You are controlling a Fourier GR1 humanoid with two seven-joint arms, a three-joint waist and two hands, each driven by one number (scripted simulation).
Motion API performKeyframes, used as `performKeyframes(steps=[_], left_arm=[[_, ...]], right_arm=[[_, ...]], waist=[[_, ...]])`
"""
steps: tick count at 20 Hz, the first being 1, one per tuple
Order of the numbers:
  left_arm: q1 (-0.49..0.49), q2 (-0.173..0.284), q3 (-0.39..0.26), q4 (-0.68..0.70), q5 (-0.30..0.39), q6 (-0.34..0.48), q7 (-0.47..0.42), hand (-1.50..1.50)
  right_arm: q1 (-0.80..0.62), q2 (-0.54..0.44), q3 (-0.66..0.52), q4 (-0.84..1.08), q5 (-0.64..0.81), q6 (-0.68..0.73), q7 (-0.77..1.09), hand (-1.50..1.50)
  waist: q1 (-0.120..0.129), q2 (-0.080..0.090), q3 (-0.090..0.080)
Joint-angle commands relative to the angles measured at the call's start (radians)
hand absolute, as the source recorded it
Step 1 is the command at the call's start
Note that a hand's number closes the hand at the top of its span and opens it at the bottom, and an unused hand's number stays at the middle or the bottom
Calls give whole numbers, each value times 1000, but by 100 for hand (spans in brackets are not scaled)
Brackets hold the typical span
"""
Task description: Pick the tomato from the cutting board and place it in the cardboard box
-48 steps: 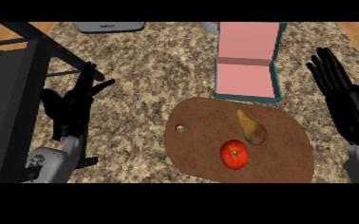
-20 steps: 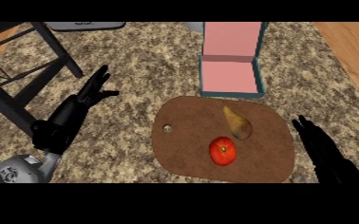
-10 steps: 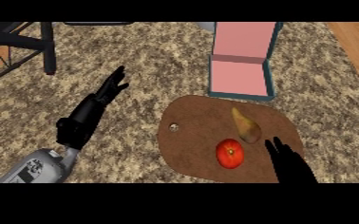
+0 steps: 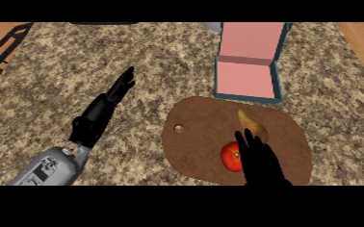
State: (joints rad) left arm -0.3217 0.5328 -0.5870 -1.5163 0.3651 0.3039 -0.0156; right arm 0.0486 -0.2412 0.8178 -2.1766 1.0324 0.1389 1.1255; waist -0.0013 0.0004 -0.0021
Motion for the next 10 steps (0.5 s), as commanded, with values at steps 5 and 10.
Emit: performKeyframes(steps=[5, 10], left_arm=[[6, -60, 43, 73, -45, -43, -33, 0], [24, -64, 119, 89, -73, -110, -40, 0]], right_arm=[[6, 92, -62, 141, 51, 32, 47, -150], [-38, 168, -89, 235, 88, 37, -16, -150]], waist=[[-3, 1, 2], [1, 0, 2]])
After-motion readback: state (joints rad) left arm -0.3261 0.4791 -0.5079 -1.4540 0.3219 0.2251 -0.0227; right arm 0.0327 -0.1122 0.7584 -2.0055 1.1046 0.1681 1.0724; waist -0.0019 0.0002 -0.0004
